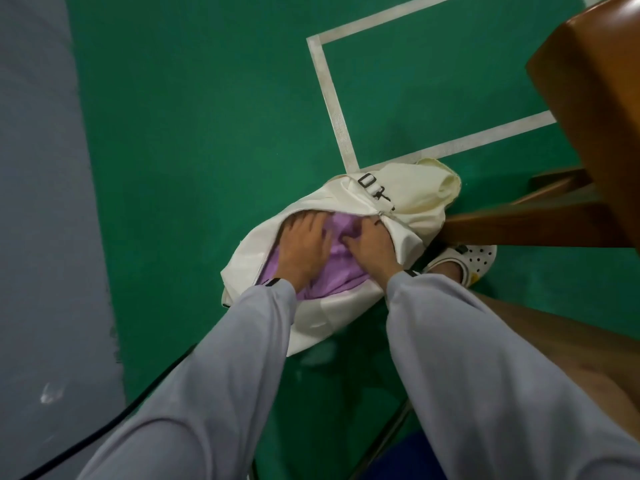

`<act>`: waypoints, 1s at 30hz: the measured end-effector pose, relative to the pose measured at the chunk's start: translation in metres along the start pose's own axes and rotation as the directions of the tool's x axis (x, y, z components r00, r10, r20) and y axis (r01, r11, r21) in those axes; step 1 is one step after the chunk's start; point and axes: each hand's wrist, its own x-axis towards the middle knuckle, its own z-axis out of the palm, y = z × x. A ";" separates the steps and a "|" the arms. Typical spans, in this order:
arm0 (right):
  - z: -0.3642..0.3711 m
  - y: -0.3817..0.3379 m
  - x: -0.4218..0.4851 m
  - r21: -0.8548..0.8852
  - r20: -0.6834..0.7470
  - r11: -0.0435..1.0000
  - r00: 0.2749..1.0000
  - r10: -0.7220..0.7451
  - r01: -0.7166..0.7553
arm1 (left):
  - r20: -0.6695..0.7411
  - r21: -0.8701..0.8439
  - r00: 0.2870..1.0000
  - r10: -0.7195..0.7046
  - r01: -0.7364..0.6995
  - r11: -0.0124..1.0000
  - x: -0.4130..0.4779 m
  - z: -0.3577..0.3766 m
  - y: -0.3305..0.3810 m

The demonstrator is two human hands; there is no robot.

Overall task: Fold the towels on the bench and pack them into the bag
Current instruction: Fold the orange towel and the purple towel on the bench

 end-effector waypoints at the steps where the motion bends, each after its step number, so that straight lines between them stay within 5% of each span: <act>1: 0.000 0.002 0.001 -0.048 0.007 0.997 0.998 -0.064 0.064 | 0.031 -0.038 0.988 0.151 -0.149 0.988 -0.001 0.002 -0.001; 3: 0.000 0.008 -0.002 -0.214 0.031 0.954 0.977 -0.209 0.211 | 0.181 -0.105 0.940 0.288 -0.273 0.956 -0.001 0.004 -0.002; 5: -0.001 0.017 -0.012 -0.265 0.078 0.914 0.952 -0.297 0.307 | 0.394 -0.066 0.889 0.233 -0.226 0.972 -0.005 0.006 -0.010; 10: -0.006 0.027 -0.020 -0.269 0.262 0.929 0.947 -0.184 0.255 | 0.648 0.140 0.761 0.034 -0.162 0.977 -0.017 0.007 -0.021; 13: -0.013 0.025 -0.023 -0.414 0.318 0.879 0.942 -0.106 0.238 | 0.674 0.232 0.737 -0.044 -0.154 0.961 -0.021 0.005 -0.010; 18: -0.017 0.026 -0.031 -0.641 0.234 0.765 0.966 0.106 0.071 | 0.563 0.289 0.823 -0.074 -0.112 0.951 -0.036 0.016 0.026; 24: -0.021 0.010 -0.026 -0.562 0.168 0.825 0.984 0.050 0.054 | 0.513 0.295 0.852 -0.108 -0.056 0.954 -0.065 0.050 0.037; 30: -0.020 0.005 -0.038 -0.599 0.186 0.794 0.982 0.010 0.106 | 0.593 0.387 0.784 -0.184 -0.078 0.919 -0.039 0.044 -0.010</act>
